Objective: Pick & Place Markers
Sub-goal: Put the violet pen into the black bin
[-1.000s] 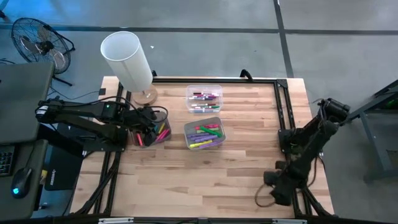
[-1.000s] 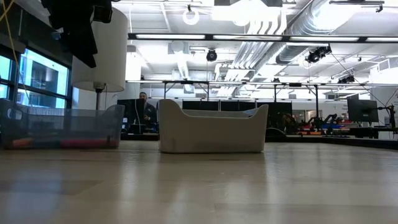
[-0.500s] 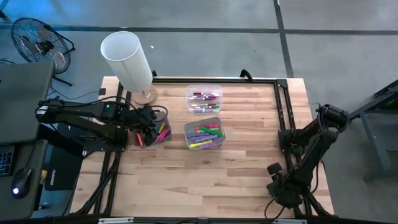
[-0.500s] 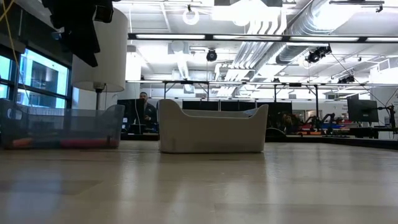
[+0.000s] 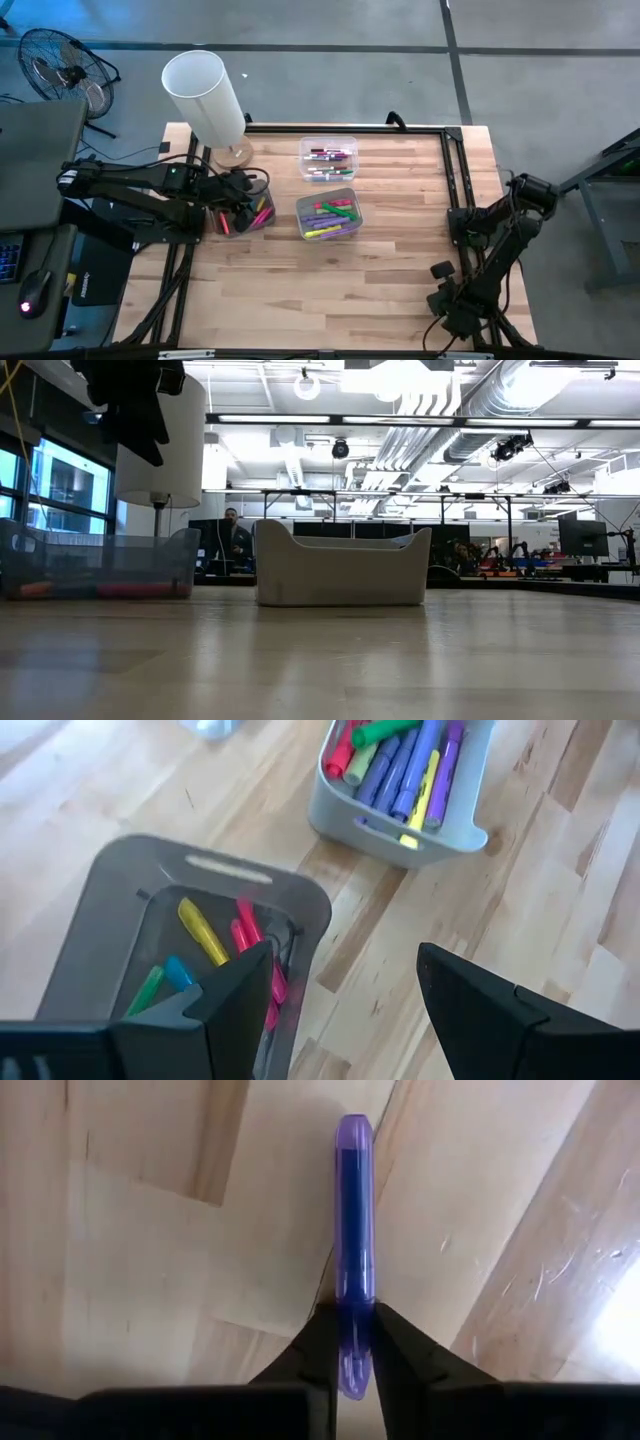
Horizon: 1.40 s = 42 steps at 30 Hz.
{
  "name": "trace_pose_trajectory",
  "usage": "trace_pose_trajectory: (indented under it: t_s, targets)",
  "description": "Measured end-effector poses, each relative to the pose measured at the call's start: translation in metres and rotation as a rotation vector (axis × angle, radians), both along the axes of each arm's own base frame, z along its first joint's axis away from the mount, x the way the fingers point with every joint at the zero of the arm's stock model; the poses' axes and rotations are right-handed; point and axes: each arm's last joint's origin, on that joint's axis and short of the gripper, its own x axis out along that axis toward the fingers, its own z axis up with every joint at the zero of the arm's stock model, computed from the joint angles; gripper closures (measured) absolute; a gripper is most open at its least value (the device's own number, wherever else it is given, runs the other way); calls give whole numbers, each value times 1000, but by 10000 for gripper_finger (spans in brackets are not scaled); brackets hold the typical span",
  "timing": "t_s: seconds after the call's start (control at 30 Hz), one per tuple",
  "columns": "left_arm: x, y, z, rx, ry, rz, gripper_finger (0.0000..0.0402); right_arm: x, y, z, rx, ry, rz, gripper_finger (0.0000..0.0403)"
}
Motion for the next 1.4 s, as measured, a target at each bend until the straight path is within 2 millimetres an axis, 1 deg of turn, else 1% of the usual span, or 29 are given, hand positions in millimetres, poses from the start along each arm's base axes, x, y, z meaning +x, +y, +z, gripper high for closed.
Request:
trace_pose_trajectory:
  t_s: [0.1, 0.2, 0.33, 0.43, 0.53, 0.6, 0.7, 0.77, 0.9, 1.0, 1.07, 1.13, 1.23, 1.4]
  targets:
    - [1, 1, 1, 18, -17, 11, 156, 0, -1, 2, 0, -11, -56, 372]
    - [1, 1, 1, 36, -22, 22, 156, -1, -8, 9, -28, -84, -220, 368]
    - [5, 2, 4, 56, -66, 38, 156, 0, -23, 29, -63, -323, -459, 369]
    - [9, 1, 8, 86, -120, 2, 156, 7, -28, 49, 23, -534, -610, 371]
    - [15, 1, 14, 124, -200, -38, 156, 19, -41, 69, 73, -741, -713, 371]
    - [23, 1, 18, 153, -263, -65, 156, 32, -50, 82, 120, -872, -791, 371]
    - [37, -1, 23, 207, -352, -123, 156, 56, -63, 100, 195, -1013, -869, 371]
    - [48, -2, 28, 228, -438, -165, 156, 74, -72, 114, 227, -1114, -879, 371]
    - [77, -6, 30, 244, -589, -241, 156, 107, -84, 142, 272, -1337, -811, 371]
    - [97, -14, 29, 234, -700, -320, 156, 124, -94, 164, 316, -1513, -796, 371]
    - [108, -23, 30, 241, -786, -366, 156, 131, -99, 172, 316, -1595, -798, 371]
    - [117, -32, 26, 261, -825, -405, 156, 137, -103, 178, 280, -1631, -788, 371]
    - [128, -41, 23, 292, -862, -388, 156, 148, -100, 185, 216, -1622, -730, 371]
    - [144, -45, 28, 282, -883, -389, 156, 171, -88, 189, 110, -1562, -625, 371]
